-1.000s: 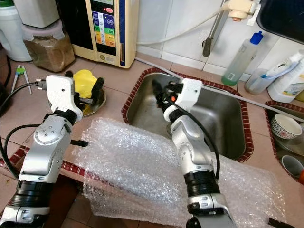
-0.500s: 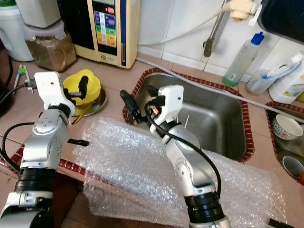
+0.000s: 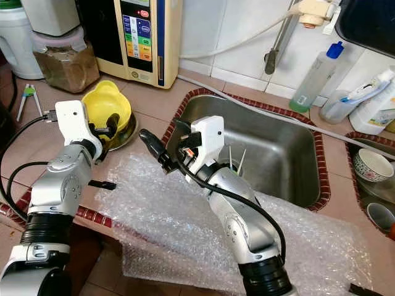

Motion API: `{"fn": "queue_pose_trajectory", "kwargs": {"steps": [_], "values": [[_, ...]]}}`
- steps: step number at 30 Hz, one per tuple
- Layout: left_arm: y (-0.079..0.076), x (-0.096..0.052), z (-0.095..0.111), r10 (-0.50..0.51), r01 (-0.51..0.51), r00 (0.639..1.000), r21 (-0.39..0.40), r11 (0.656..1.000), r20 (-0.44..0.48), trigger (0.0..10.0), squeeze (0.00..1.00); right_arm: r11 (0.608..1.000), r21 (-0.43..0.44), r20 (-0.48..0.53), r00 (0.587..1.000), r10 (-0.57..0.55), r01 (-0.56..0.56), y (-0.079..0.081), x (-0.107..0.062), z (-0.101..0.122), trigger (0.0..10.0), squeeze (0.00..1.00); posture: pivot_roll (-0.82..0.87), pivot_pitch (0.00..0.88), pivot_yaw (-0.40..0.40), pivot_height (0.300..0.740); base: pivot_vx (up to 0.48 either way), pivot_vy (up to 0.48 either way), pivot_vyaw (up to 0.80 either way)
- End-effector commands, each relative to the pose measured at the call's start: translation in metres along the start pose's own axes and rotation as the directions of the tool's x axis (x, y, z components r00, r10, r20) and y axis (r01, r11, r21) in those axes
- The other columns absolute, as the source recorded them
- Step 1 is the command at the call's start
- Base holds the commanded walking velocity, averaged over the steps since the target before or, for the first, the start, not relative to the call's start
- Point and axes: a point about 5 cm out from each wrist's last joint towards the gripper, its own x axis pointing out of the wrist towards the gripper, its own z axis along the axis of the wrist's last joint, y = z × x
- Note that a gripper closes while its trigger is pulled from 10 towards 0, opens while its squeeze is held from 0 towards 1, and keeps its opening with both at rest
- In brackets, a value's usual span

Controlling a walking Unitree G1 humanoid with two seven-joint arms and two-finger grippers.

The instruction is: Kitchen organization

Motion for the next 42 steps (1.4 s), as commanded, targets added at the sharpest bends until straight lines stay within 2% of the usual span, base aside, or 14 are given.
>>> {"fn": "queue_pose_trajectory", "kwargs": {"steps": [1, 14, 26, 39, 42], "values": [[-0.001, 0.0008, -0.008, 0.0, 0.0, 0.999, -0.004, 1.0, -0.048, 0.0, 0.0, 1.0, -0.019, 0.003, 1.0, 0.014, -0.014, 0.0021, -0.0032, 0.0034, 10.0, 0.0, 0.09, 0.121, -0.099, 0.74, 0.0, 0.0, 0.0], [0.0039, 0.0014, -0.0067, 0.011, -0.011, 0.999, -0.001, 1.0, -0.049, 0.0, 0.0, 1.0, -0.017, -0.001, 1.0, 0.024, -0.024, 0.0028, -0.0026, 0.0026, 10.0, 0.0, 0.09, 0.119, -0.097, 0.74, 0.0, 0.0, 0.0], [0.0024, 0.0018, -0.0054, 0.009, -0.01, 0.999, -0.023, 1.0, -0.032, 0.0, 0.0, 0.999, -0.017, -0.003, 1.0, 0.029, -0.029, 0.0008, -0.0027, 0.0046, 10.0, 0.0, 0.08, 0.116, -0.105, 0.74, 0.0, 0.0, 0.0], [-0.0021, -0.0024, -0.0038, -0.007, 0.007, 1.0, -0.001, 1.0, 0.011, 0.0, 0.0, 0.999, -0.021, -0.004, 1.0, 0.027, -0.027, 0.0007, -0.0012, 0.0041, 10.0, 0.0, 0.09, 0.109, -0.105, 0.74, 0.0, 0.0, 0.0], [-0.0017, -0.0039, -0.0017, 0.006, -0.006, 0.999, 0.007, 1.0, 0.05, 0.0, 0.0, 1.0, -0.021, -0.002, 1.0, 0.018, -0.018, 0.0, -0.001, 0.0039, 10.0, 0.0, 0.09, 0.108, -0.104, 0.74, 0.0, 0.0, 0.0]]}}
